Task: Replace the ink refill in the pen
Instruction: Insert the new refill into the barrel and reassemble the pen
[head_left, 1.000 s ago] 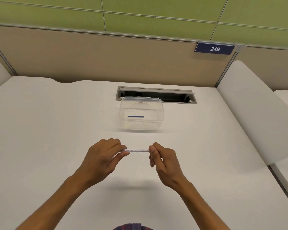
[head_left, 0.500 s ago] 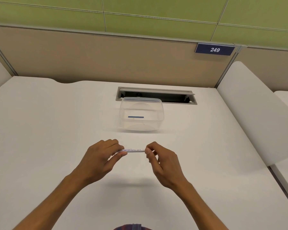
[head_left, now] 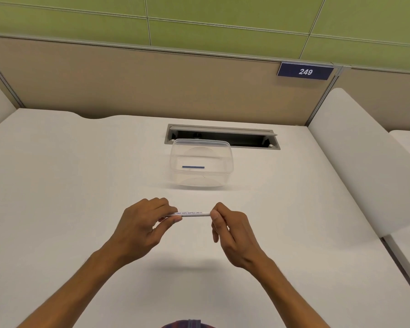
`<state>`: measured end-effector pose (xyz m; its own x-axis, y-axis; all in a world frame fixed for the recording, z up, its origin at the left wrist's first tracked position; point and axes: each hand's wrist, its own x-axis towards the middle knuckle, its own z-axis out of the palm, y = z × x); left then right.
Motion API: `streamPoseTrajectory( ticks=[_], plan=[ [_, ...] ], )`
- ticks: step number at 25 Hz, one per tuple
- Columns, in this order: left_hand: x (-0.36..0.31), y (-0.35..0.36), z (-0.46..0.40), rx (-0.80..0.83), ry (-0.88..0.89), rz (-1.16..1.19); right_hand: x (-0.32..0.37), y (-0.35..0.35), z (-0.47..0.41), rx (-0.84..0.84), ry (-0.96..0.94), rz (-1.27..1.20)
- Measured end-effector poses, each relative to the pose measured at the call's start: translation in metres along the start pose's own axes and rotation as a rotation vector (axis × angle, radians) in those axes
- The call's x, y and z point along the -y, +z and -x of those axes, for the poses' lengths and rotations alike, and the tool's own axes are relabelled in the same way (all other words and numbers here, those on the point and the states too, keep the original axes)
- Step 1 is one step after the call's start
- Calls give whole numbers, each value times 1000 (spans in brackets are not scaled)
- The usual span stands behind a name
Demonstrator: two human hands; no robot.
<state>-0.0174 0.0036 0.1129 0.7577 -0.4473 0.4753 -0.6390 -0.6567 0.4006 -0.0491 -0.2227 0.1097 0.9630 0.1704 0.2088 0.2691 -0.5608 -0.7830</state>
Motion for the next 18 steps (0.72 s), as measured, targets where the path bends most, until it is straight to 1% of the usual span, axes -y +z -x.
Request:
streamPoseTrajectory(
  ticks=[2,5,7,9,11,13,14,16,18],
  plan=[
    [-1,0,-2,-58,73,-120,4,1,-1,16,81,-145],
    [0,0,-3,-124,205,-285,9,-2,-6,78,259,-451],
    [0,0,-3,-120,238,-317,10,-3,-9,112,319,-521],
    [2,-1,-3,-91,183,-256,10,-1,-9,62,265,-428],
    [3,-2,-3,-47,91,-152,9,1,-7,-5,154,-198],
    [4,-3,-3,-9,21,-53,8,0,-4,-40,36,44],
    [4,-3,-2,6,-7,-10,7,-1,-4,-57,-14,127],
    [5,-2,-1,33,-58,62,4,-3,-4,-88,-87,202],
    [4,-1,-1,35,-74,88,1,-3,-4,-96,-113,211]
  ],
)
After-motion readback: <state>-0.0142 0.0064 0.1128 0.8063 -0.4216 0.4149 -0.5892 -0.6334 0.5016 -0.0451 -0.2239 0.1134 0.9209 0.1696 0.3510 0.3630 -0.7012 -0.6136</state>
